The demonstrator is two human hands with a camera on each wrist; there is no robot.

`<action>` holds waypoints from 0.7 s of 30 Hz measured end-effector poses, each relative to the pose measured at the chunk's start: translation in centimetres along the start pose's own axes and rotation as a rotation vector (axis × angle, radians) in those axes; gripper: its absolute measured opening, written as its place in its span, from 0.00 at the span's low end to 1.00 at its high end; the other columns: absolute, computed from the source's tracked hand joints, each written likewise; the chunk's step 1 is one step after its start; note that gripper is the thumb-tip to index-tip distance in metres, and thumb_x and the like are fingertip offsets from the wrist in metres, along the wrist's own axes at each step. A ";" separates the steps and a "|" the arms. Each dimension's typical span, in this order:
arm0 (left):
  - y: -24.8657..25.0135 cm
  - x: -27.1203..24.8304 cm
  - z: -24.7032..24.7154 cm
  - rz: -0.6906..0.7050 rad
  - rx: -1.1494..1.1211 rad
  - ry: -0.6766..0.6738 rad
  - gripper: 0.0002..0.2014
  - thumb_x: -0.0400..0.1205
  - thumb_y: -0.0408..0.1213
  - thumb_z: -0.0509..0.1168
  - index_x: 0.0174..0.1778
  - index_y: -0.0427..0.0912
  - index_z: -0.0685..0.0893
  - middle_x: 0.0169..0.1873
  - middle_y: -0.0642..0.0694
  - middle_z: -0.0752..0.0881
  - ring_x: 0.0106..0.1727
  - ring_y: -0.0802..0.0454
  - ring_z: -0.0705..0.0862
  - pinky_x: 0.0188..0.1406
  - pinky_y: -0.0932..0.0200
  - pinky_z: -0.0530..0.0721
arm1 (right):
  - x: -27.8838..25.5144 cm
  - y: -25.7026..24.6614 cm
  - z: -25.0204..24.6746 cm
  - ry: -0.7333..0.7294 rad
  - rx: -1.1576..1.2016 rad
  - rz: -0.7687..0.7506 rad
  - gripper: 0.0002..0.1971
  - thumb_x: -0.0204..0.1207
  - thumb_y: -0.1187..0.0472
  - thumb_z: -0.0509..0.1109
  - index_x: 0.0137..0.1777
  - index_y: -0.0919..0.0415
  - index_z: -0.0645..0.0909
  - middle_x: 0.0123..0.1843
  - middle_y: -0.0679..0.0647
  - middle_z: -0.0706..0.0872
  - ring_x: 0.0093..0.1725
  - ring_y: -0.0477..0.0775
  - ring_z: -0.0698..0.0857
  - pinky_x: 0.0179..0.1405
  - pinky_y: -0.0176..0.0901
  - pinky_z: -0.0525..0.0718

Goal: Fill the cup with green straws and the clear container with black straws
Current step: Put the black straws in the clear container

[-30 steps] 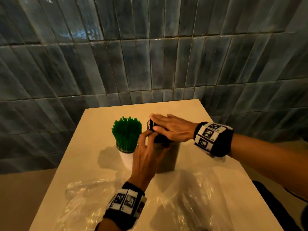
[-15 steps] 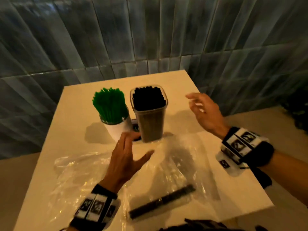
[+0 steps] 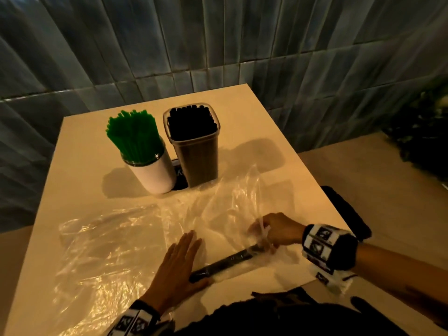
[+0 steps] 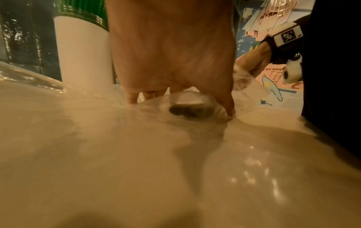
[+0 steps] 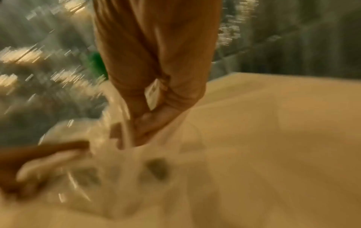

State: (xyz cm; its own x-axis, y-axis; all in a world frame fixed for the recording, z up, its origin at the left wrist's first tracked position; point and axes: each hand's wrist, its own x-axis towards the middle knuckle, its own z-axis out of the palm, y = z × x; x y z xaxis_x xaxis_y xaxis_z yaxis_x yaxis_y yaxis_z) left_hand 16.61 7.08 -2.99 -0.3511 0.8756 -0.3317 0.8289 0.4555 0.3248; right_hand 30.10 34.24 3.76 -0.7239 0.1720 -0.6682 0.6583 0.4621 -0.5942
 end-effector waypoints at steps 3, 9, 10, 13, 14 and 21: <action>0.3 -0.2 0.0 -0.006 -0.027 0.009 0.49 0.67 0.81 0.38 0.78 0.57 0.35 0.78 0.54 0.28 0.80 0.57 0.30 0.80 0.55 0.35 | 0.1 -0.2 1.2 -0.021 -0.476 -0.113 0.19 0.71 0.61 0.73 0.64 0.58 0.81 0.62 0.57 0.82 0.61 0.58 0.81 0.56 0.43 0.82; 0.5 -0.1 -0.1 0.006 -0.045 0.058 0.48 0.66 0.82 0.37 0.77 0.58 0.35 0.78 0.56 0.29 0.80 0.57 0.31 0.79 0.57 0.34 | 0.4 -1.0 2.3 -0.105 -0.758 -0.058 0.22 0.73 0.56 0.71 0.66 0.59 0.74 0.68 0.59 0.76 0.65 0.62 0.77 0.63 0.51 0.78; 0.5 0.0 0.0 0.009 -0.043 0.073 0.48 0.67 0.82 0.39 0.77 0.58 0.36 0.78 0.55 0.30 0.80 0.57 0.31 0.79 0.58 0.33 | 0.5 -1.0 2.5 -0.116 -0.765 -0.065 0.21 0.73 0.56 0.70 0.66 0.59 0.74 0.67 0.60 0.77 0.64 0.62 0.78 0.62 0.50 0.78; 0.4 0.1 0.3 0.005 -0.042 0.082 0.51 0.68 0.82 0.43 0.80 0.56 0.39 0.78 0.55 0.30 0.80 0.56 0.31 0.77 0.59 0.32 | 0.4 -0.8 2.8 -0.149 -0.786 -0.091 0.25 0.75 0.56 0.68 0.71 0.57 0.70 0.69 0.59 0.76 0.66 0.63 0.76 0.67 0.52 0.75; 0.4 0.1 0.3 -0.002 -0.034 0.075 0.51 0.67 0.82 0.44 0.81 0.55 0.40 0.79 0.54 0.31 0.80 0.56 0.32 0.76 0.61 0.32 | 0.3 -0.8 2.8 -0.149 -0.800 -0.085 0.26 0.74 0.54 0.69 0.72 0.57 0.69 0.69 0.59 0.76 0.67 0.64 0.76 0.68 0.53 0.75; 0.3 0.7 -0.1 -0.066 0.012 -0.120 0.53 0.65 0.83 0.47 0.76 0.45 0.70 0.75 0.45 0.71 0.75 0.51 0.67 0.73 0.61 0.53 | 0.3 -0.8 3.3 -0.164 -0.822 -0.099 0.16 0.77 0.53 0.61 0.61 0.60 0.78 0.59 0.60 0.83 0.59 0.62 0.81 0.58 0.46 0.77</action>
State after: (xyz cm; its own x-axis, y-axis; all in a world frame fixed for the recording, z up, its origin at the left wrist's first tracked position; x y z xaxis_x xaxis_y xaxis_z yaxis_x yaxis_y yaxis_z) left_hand 16.60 7.90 -3.07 -0.3510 0.8180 -0.4557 0.8113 0.5087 0.2883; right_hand 30.05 31.02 2.57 -0.6893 -0.0012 -0.7244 0.1880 0.9655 -0.1805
